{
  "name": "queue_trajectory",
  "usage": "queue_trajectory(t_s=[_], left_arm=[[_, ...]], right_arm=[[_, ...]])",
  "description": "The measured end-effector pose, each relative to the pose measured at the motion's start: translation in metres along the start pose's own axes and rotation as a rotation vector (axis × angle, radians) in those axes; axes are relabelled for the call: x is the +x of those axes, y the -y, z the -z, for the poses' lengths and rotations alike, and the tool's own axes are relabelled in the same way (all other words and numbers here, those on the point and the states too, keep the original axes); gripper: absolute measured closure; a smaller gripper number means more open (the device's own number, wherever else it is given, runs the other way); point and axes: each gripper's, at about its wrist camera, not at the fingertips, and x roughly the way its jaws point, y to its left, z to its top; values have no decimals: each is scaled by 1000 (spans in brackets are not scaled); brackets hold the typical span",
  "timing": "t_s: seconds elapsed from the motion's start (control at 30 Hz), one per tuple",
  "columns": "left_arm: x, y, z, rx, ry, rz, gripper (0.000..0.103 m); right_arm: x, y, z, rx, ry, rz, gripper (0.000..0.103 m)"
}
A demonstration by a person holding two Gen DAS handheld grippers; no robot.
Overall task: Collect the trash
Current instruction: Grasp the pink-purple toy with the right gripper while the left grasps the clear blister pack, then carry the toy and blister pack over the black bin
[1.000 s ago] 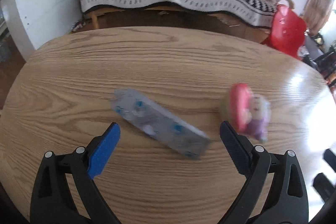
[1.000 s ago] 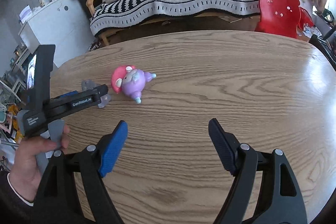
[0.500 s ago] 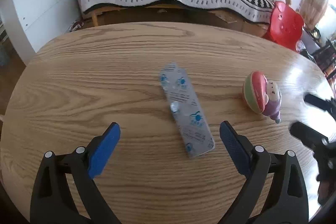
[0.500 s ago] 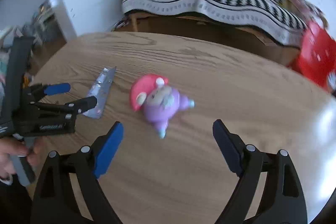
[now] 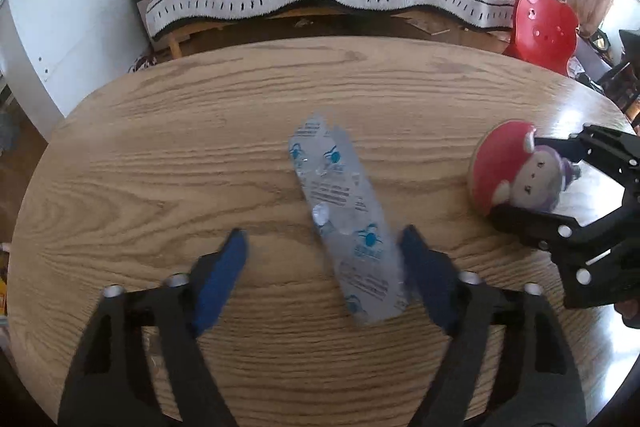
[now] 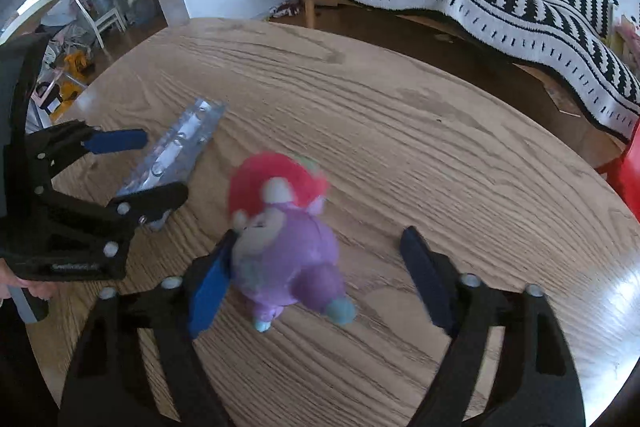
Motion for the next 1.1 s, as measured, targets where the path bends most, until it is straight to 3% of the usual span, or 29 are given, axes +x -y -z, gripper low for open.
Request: queue_trajectory(t_s=[0.03,0.07,0.1,0.2,0.23,0.3,0.53,0.73,0.87,1.1], left_arm=[[-1,0,-1,1,6,-1,49],[-2,1,-2,4,13,-4,58],[-3,1,-2,7,15,-11,66],[-6,5,-2,15,5,-25,69],[-7,6,-3,17,4,-23,89],[-14,9,-3,10,2,0,93],[-36,29,3,19,-1,54,95],[-80,72,19,96,47,118,95],[-117,120,36,178,80,215,95],[-167,248,75,389,116,413,95]], right_arm=[[-1,1,0,14,7,-15,56],[-3,1,0,38,11,-37,59],[-4,1,1,57,13,-36,60],[-11,-7,6,75,30,-12,63],[-16,-9,9,92,36,-2,63],[-33,-14,17,115,59,23,64],[-116,-27,65,190,126,128,65],[-196,-21,137,316,182,231,65],[-245,-8,202,426,202,327,65],[-338,29,329,649,245,510,65]])
